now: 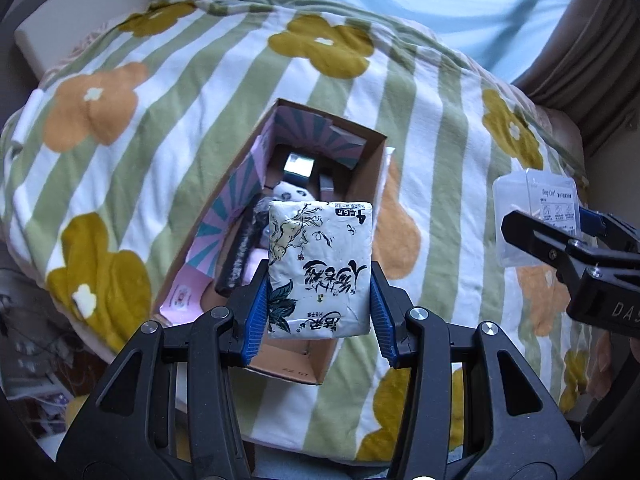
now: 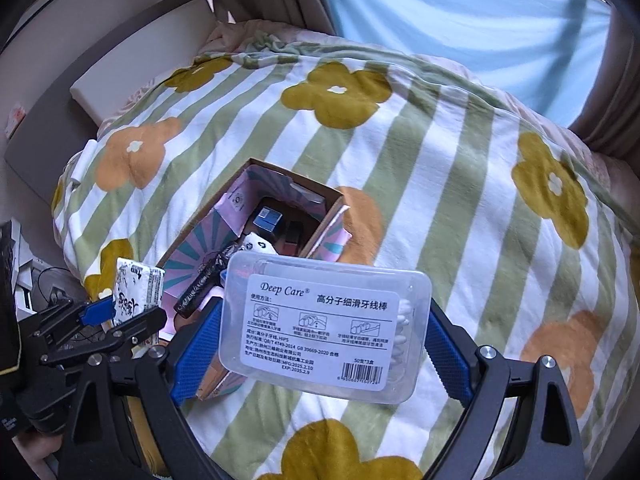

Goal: Organize objects
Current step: 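Lift and carry the tissue pack and clear case over the cardboard box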

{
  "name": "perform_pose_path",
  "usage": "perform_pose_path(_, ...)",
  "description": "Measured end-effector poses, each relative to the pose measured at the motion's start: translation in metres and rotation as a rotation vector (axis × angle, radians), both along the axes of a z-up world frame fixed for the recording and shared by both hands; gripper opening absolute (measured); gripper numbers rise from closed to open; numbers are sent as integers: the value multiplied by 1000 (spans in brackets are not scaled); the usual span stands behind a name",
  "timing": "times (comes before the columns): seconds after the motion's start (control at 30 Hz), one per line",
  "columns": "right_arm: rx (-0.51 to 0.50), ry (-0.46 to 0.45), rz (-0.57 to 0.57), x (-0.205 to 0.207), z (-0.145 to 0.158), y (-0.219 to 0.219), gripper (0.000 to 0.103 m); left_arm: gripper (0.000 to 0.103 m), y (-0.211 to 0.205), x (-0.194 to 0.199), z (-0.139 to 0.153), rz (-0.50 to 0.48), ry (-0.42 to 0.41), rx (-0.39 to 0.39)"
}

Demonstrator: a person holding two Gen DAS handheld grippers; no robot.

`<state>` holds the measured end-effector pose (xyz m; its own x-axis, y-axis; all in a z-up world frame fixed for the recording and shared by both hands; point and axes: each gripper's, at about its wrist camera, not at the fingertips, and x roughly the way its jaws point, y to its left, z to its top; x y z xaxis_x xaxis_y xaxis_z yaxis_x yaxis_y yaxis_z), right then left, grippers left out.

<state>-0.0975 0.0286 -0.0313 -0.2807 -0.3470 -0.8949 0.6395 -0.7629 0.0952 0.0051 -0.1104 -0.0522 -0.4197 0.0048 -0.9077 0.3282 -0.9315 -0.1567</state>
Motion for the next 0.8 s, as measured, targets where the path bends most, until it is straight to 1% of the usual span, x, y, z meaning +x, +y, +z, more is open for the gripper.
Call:
perform_pose_path(0.2, 31, -36, 75, -25, -26, -45, 92, 42, -24, 8, -30, 86, -59, 24)
perform_pose_path(0.37, 53, -65, 136, -47, -55, -80, 92, 42, -34, 8, -63, 125, -105, 42)
perform_pose_path(0.6, 99, -96, 233, -66, -99, -126, 92, 42, -33, 0, -106, 128, -169, 61)
perform_pose_path(0.8, 137, -137, 283, -76, -128, -143, 92, 42, -27, -8, -129, 127, -206, 79)
